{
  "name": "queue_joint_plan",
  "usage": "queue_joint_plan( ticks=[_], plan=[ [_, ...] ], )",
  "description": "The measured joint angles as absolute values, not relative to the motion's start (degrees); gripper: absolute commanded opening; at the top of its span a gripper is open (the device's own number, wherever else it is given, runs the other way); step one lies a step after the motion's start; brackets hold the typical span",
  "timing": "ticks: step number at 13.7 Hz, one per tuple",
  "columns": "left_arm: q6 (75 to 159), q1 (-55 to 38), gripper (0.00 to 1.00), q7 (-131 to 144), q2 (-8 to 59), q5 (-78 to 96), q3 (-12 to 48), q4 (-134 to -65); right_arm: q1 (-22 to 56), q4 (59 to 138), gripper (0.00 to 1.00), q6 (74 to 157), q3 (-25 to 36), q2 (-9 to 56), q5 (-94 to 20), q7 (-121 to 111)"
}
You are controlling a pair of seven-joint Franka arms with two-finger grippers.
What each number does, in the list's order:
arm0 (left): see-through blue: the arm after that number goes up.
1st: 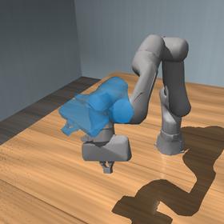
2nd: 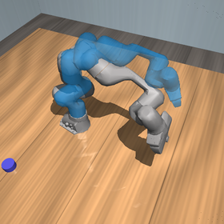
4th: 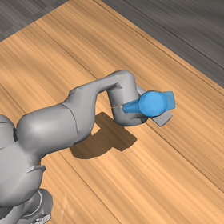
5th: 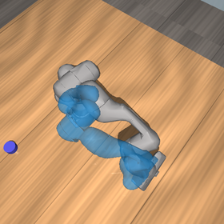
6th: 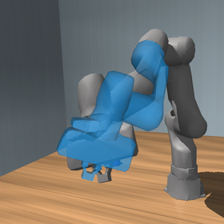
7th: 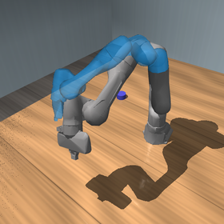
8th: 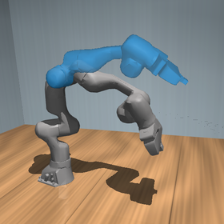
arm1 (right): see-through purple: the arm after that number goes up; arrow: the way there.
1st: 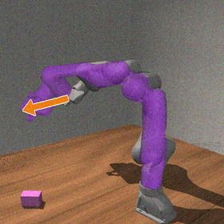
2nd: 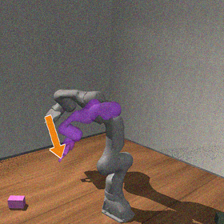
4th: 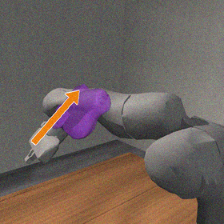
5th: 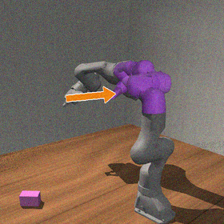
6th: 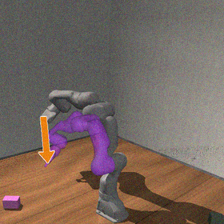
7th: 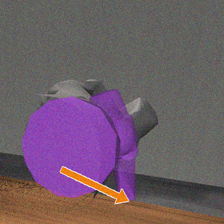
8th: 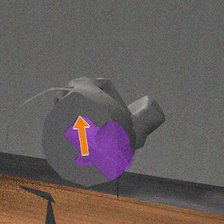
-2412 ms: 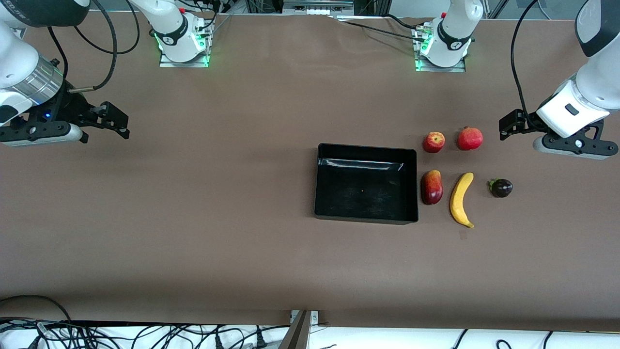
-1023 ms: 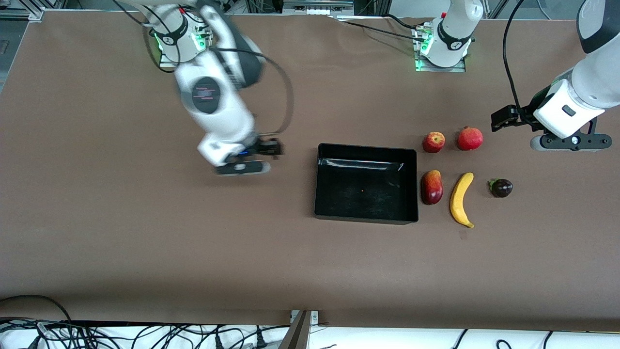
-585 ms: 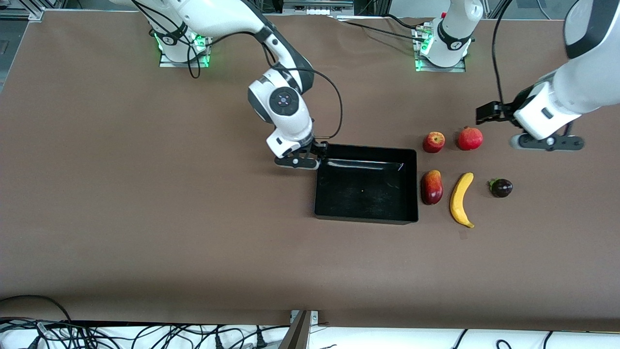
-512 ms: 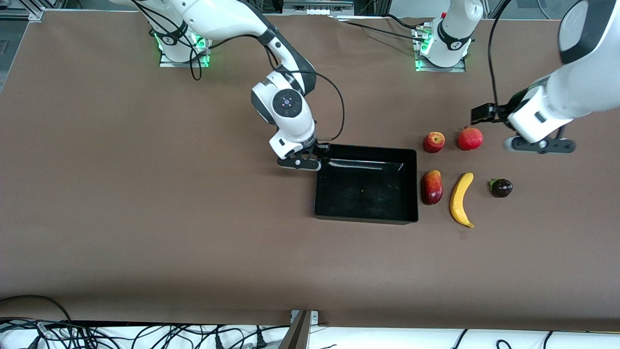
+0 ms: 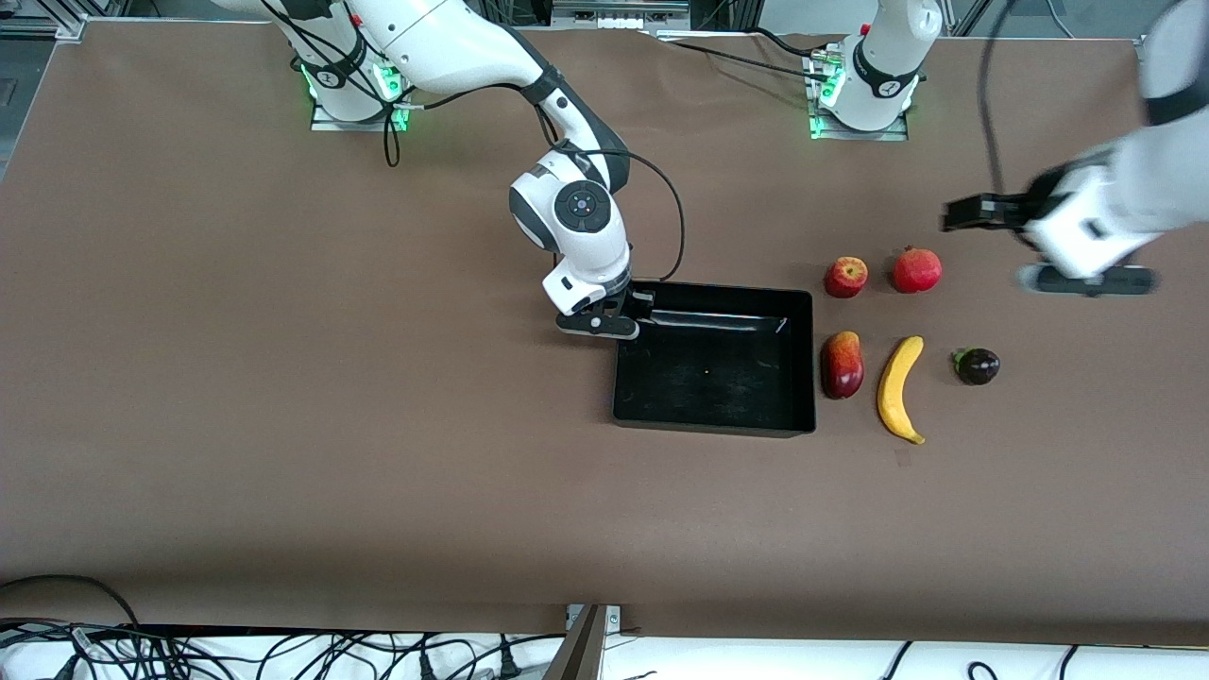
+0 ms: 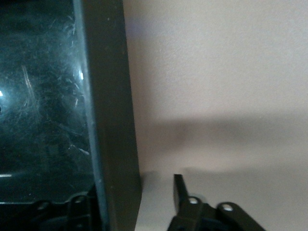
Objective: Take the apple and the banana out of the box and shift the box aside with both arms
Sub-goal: 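Grasp the black tray's rim with the right gripper, then drag the black tray away from the fruits with the right gripper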
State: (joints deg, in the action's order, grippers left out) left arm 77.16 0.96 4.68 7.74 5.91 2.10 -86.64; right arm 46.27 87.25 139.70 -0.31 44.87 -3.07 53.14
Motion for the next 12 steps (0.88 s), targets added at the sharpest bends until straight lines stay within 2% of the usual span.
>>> queue_joint_plan(
  ticks=[3, 7, 12],
  plan=[
    [77.3, 3.3, 1.0, 3.6, 7.7, 6.0, 1.8, -83.0, 46.2, 86.9, 0.0, 139.7, 0.3, 44.9, -3.1, 53.0],
    [80.4, 1.0, 1.0, 3.6, 8.4, 4.1, 2.6, -82.6, 44.6, 86.2, 0.0, 138.6, 1.5, 44.3, -2.6, 49.1],
    [83.1, -1.6, 1.0, 3.7, 12.4, 4.0, 3.0, -82.6, 38.5, 87.4, 0.0, 127.9, 5.2, 37.4, -2.6, 31.7]
  ],
)
